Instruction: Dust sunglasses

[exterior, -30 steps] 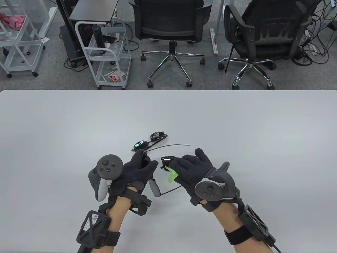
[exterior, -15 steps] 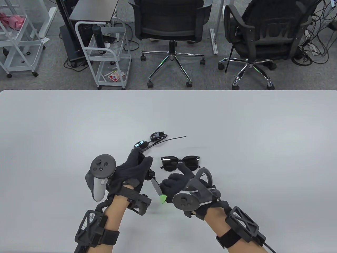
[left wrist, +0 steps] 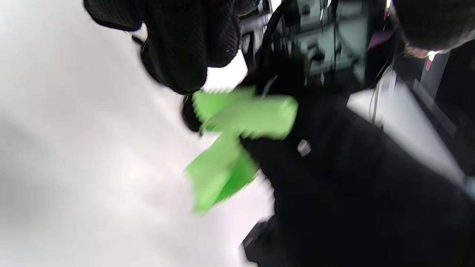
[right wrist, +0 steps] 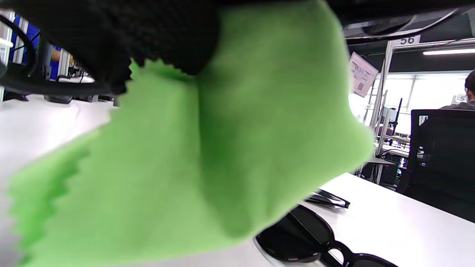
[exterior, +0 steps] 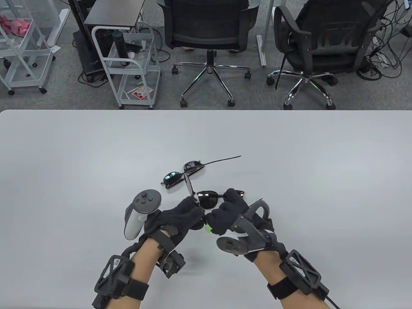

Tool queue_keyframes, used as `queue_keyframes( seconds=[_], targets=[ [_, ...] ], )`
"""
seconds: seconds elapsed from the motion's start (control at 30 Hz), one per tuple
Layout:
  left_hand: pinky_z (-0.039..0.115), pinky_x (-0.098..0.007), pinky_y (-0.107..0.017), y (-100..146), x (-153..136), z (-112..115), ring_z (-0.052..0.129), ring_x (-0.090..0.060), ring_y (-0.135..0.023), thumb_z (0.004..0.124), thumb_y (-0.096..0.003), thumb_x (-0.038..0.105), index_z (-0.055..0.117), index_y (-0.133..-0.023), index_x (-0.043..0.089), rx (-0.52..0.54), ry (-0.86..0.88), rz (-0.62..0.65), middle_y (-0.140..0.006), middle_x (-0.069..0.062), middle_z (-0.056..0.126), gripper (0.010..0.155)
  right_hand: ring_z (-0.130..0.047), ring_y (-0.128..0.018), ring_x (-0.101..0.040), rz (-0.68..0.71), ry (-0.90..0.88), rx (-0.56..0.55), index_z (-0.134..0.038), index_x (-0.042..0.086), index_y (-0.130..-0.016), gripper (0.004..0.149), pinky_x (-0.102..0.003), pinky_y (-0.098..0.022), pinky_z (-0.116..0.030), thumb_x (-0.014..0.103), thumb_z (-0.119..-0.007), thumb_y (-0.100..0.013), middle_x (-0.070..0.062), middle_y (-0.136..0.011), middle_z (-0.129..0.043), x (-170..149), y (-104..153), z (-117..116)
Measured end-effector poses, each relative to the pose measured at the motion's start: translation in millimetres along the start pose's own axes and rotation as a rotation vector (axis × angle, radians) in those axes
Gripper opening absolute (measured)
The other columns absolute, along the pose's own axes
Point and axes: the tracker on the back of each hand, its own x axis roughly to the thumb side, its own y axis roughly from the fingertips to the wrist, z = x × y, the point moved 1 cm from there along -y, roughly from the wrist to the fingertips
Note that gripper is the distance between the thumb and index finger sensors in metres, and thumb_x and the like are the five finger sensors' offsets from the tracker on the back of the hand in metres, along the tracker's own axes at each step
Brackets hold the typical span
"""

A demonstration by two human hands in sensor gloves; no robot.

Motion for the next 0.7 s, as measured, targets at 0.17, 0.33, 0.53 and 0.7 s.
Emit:
queue_keyframes(
  seconds=[0.17,0.33,0.53,0.7],
  targets=[
    [0.068,-0.048,-0.071,3.2,6.6,-4.4,0.104,-0.021,-0.079,0.08,-0.0315,0.077,0.055,-0.105,0.017,0.138,-0.02,0.005,-0.097,0.001,0.081,0.098,-0.106,-0.06,-0.028,0.02,0.03,0.024,-0.095,0.015,-0.076,0.044,-0.066,-0.061,-0.064,0.037,-0.085,-0.04,-0.003,-0.068,-0.107,6.4,-3.2,-6.5],
    [0.067,-0.049,-0.07,2.1,6.4,-0.4,0.103,-0.023,-0.078,0.081,-0.0315,0.074,0.05,-0.106,0.015,0.141,-0.047,-0.01,-0.098,-0.001,0.077,0.1,-0.106,-0.059,-0.028,0.085,0.166,0.06,-0.095,0.014,-0.076,0.044,-0.066,-0.062,-0.065,0.037,-0.085,-0.039,-0.003,-0.067,-0.107,21.8,-6.9,-10.2],
    [0.074,-0.042,-0.069,-0.8,4.3,-9.9,0.113,-0.018,-0.065,0.082,-0.0304,0.073,0.058,-0.103,0.012,0.175,-0.013,-0.017,-0.092,-0.002,0.083,0.098,-0.107,-0.058,-0.029,0.031,0.114,0.05,-0.095,0.013,-0.075,0.045,-0.066,-0.062,-0.064,0.037,-0.083,-0.04,-0.004,-0.066,-0.107,13.2,-9.1,-12.0],
    [0.075,-0.041,-0.069,6.4,3.8,-25.6,0.114,-0.016,-0.063,0.083,-0.0302,0.073,0.058,-0.102,0.012,0.268,-0.025,-0.013,-0.091,-0.002,0.084,0.098,-0.107,-0.058,-0.027,-0.051,0.245,0.093,-0.095,0.015,-0.075,0.044,-0.065,-0.062,-0.065,0.038,-0.082,-0.04,-0.002,-0.066,-0.107,-9.6,-5.1,-13.3]
  ],
)
